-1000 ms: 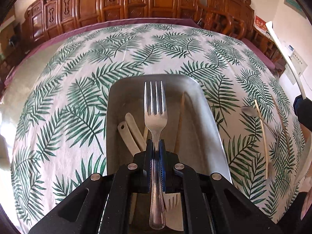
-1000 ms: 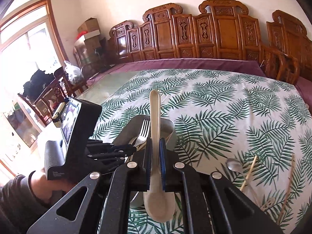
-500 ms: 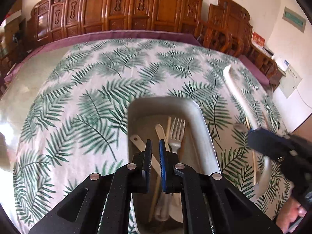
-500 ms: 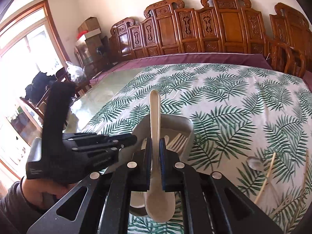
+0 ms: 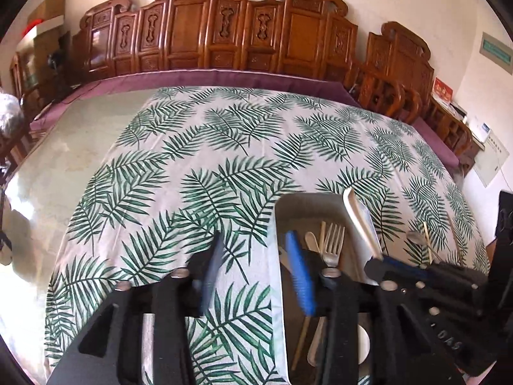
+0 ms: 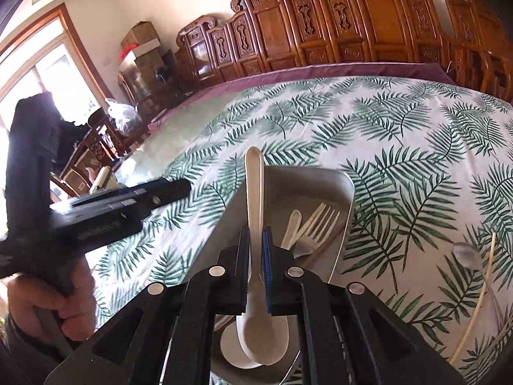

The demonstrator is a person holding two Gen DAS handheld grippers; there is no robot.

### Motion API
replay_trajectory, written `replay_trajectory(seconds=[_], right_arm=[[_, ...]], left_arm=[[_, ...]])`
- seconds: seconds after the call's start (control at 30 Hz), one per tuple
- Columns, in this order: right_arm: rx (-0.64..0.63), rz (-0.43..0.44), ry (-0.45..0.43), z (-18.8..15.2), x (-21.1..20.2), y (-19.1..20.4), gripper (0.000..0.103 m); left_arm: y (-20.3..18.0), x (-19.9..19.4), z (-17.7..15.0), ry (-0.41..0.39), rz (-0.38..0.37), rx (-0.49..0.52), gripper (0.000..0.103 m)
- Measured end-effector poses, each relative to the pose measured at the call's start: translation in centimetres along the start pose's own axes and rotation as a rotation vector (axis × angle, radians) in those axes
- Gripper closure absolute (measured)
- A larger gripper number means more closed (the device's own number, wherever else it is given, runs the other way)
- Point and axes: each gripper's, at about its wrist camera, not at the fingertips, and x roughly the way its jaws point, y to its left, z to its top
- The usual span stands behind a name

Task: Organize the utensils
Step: 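Lower the white spoon into the tray and open the right gripper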

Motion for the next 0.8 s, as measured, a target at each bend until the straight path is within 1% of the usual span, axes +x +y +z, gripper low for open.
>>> replay_trajectory(seconds=[0.03, 0.1, 0.13, 0.2, 0.27, 0.33, 0.4, 0.53, 0.67, 0.7, 0.73, 0.8], right_arm=[[-0.003, -0.01, 0.007, -0.2, 0.3, -0.1, 0.091], [-0.005, -0.017, 0.009, -0.4, 0.4, -0.2, 0.09], [-0.008, -0.016, 0.011, -0.4, 0.4, -0.3, 0.09], [-0.018, -0.019, 0.01, -0.5, 0.2, -0.4, 0.09], [-0.028, -0.012, -0.002, -0.4, -0.4, -0.5, 0.09], [-0.043, -0.018, -0.021, -0.3, -1.7, -0.6, 0.09], [-0.065, -0.024, -0.042, -0.2, -3.3, -0.7, 0.09], [-0.116, -0.065, -0.077, -0.1, -6.6, -1.3, 0.09], [-0.139, -0.116, -0.099, -0.5, -10.3, -2.9, 0.09], [-0.14, -0.129, -0.102, -0.7, -11.0, -3.5, 0.088], [-0.14, -0.139, -0.106, -0.8, -11.6, -3.9, 0.083], [-0.138, -0.181, -0.114, -1.2, -13.4, -5.3, 0.081]], left_arm=[[0.0, -0.1, 0.0, -0.003, 0.002, 0.003, 0.055], [-0.1, -0.3, 0.1, -0.013, 0.006, 0.008, 0.046], [-0.1, -0.3, 0.0, -0.017, 0.006, 0.009, 0.044], [-0.2, -0.4, 0.1, -0.022, 0.005, 0.009, 0.04], [-0.3, -0.6, 0.1, -0.026, 0.002, 0.011, 0.039], [-0.5, -0.7, 0.1, -0.028, 0.002, 0.013, 0.031], [-1.0, -1.0, 0.1, -0.04, -0.003, 0.023, 0.029], [-2.3, -1.6, 0.1, -0.054, -0.019, 0.045, 0.018], [-3.8, -2.2, 0.0, -0.066, -0.037, 0.06, 0.017], [-4.1, -2.3, 0.0, -0.068, -0.042, 0.063, 0.017], [-4.5, -2.4, 0.0, -0.071, -0.048, 0.067, 0.017], [-5.5, -2.7, -0.2, -0.078, -0.059, 0.081, 0.017]])
